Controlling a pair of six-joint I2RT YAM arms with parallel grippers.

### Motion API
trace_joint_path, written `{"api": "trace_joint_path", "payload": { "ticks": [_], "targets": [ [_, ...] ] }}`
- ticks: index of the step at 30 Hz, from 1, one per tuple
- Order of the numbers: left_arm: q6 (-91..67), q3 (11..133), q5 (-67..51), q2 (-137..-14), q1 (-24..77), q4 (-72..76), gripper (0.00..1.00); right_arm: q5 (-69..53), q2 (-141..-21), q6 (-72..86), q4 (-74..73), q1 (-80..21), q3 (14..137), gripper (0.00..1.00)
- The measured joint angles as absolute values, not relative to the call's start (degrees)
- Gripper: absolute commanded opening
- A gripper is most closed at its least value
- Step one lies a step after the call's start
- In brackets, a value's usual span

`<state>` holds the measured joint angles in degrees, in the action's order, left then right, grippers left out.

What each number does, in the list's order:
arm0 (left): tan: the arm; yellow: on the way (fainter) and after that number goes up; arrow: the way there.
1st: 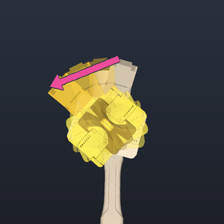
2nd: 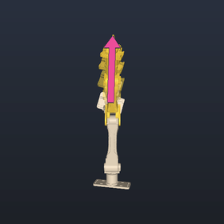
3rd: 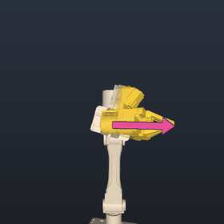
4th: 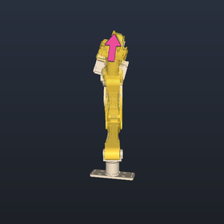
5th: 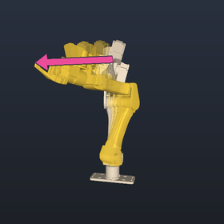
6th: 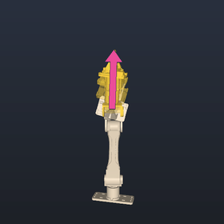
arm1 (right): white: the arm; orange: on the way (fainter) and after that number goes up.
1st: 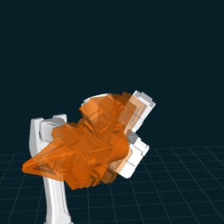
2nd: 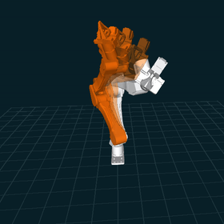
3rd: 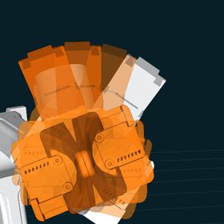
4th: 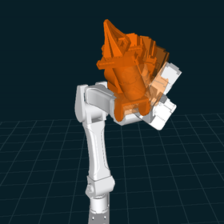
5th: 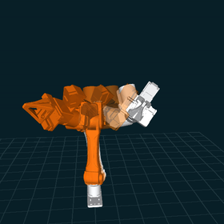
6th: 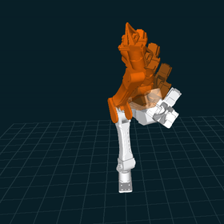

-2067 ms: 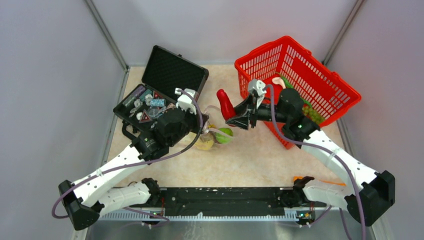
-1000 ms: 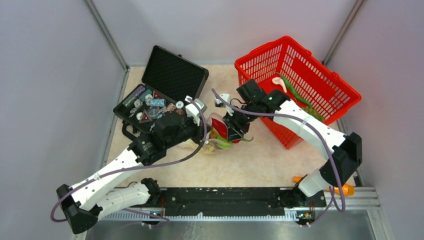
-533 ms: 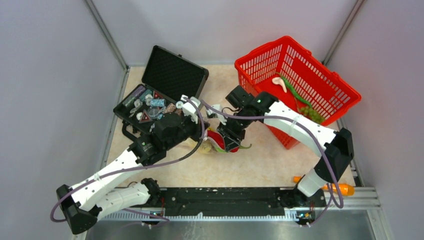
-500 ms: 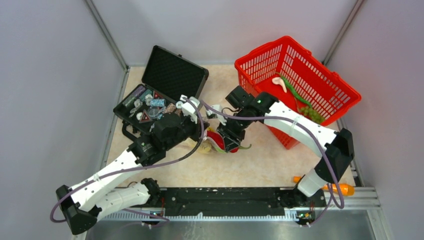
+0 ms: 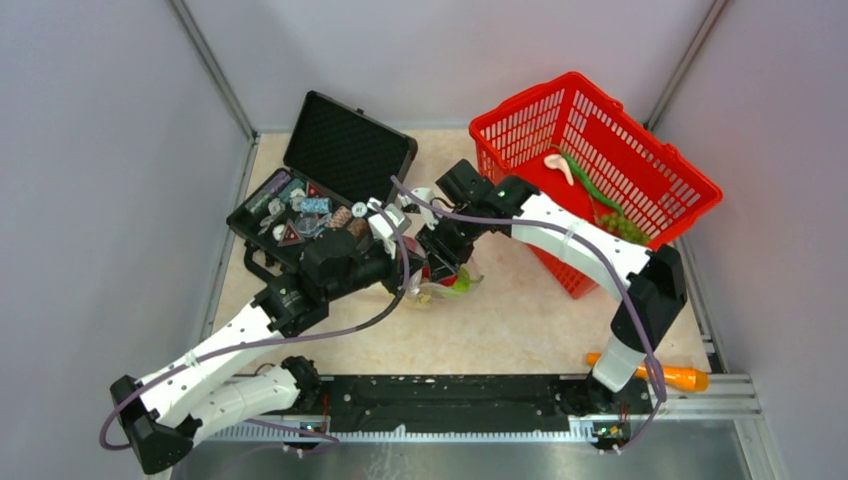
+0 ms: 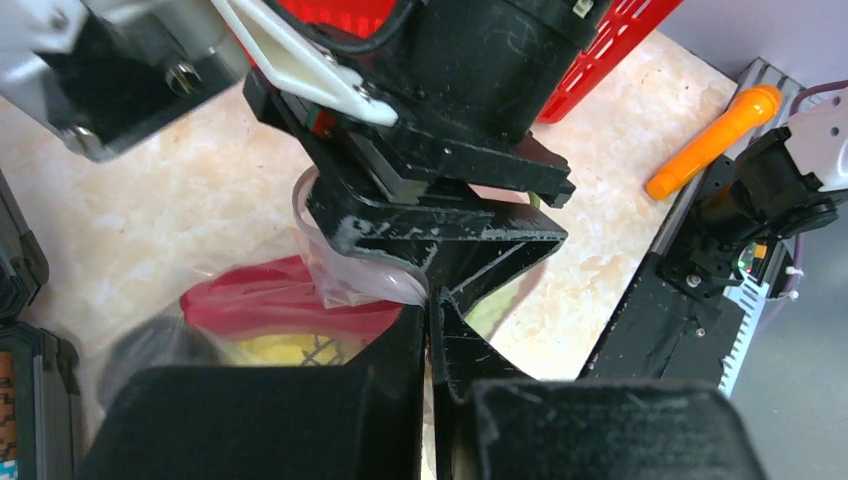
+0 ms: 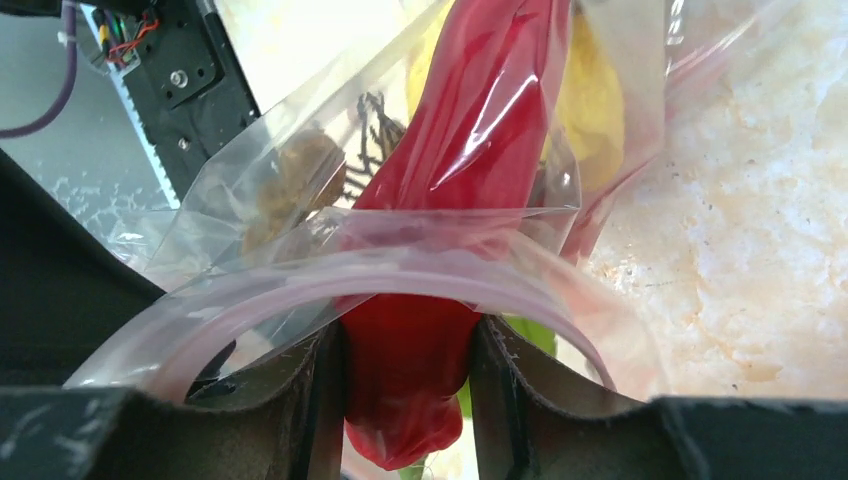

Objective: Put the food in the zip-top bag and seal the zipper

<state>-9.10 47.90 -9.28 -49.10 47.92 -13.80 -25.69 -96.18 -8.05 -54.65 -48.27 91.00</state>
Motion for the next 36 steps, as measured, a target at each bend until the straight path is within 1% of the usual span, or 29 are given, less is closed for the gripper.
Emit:
{"api": "trace_joint_path", "payload": {
  "ticks": [2,4,5,8,12,15,18,19,22,24,28,31,33,35,36],
  "targets": [
    [-9.06,47.33,-9.08,-49.04,47.7,-13.8,0.0,-25.06,-96.77,-6.44,-53.69,-48.27,91.05,0.45],
    [-9.06,46.54,-8.32,-48.62,47.68,-13.74,0.0,-24.03,-96.82,-4.69,-52.47,-48.27,91.05,0.55],
    [-9.17,46.13,-7.7,-48.1,47.68,-13.72,0.0,-23.24,-96.73,-3.92,-51.31,-48.27,91.02,0.59],
    [-9.61,45.43,-5.39,-46.17,47.77,-13.69,0.0,-21.34,-95.98,-2.55,-47.59,-48.21,90.26,0.64],
    [-10.87,45.39,-0.54,-44.6,48.01,-13.45,0.0,-20.21,-91.66,-1.45,-44.51,-47.79,87.26,0.66],
    [-12.05,45.04,3.07,-43.57,48.05,-13.19,0.0,-18.31,-86.08,-0.47,-42.17,-47.55,83.77,0.66],
    [-12.78,44.58,5.58,-42.85,48.07,-13.04,0.0,-17.15,-77.76,2.02,-37.74,-46.94,77.28,0.68],
    [-12.99,44.56,6.13,-42.78,48.1,-12.97,0.0,-17.45,-74.56,2.98,-36.23,-46.59,74.72,0.67],
    [-13.45,44.56,7.2,-42.78,48.1,-12.8,0.0,-19.75,-68.03,5.39,-33.5,-46.02,70.15,0.58],
    [-13.5,44.56,7.18,-42.92,48.12,-12.62,0.0,-21.17,-67.11,6.52,-31.68,-46.0,69.06,0.48],
    [-13.45,44.58,6.92,-43.97,48.12,-11.9,0.0,-22.81,-70.0,7.86,-28.93,-45.98,67.37,0.46],
    [-13.45,44.58,6.87,-44.45,48.12,-11.53,0.0,-23.68,-73.71,8.21,-28.29,-45.98,66.37,0.41],
    [-13.45,44.6,6.85,-44.51,48.12,-11.53,0.0,-24.1,-75.81,8.16,-28.32,-45.98,66.28,0.39],
    [-13.45,44.6,6.85,-44.51,48.12,-11.53,0.0,-24.62,-76.58,8.1,-28.21,-45.98,65.98,0.29],
    [-13.45,44.6,6.81,-44.51,48.12,-11.53,0.0,-24.88,-76.69,8.01,-28.27,-45.98,65.91,0.28]
  ]
}}
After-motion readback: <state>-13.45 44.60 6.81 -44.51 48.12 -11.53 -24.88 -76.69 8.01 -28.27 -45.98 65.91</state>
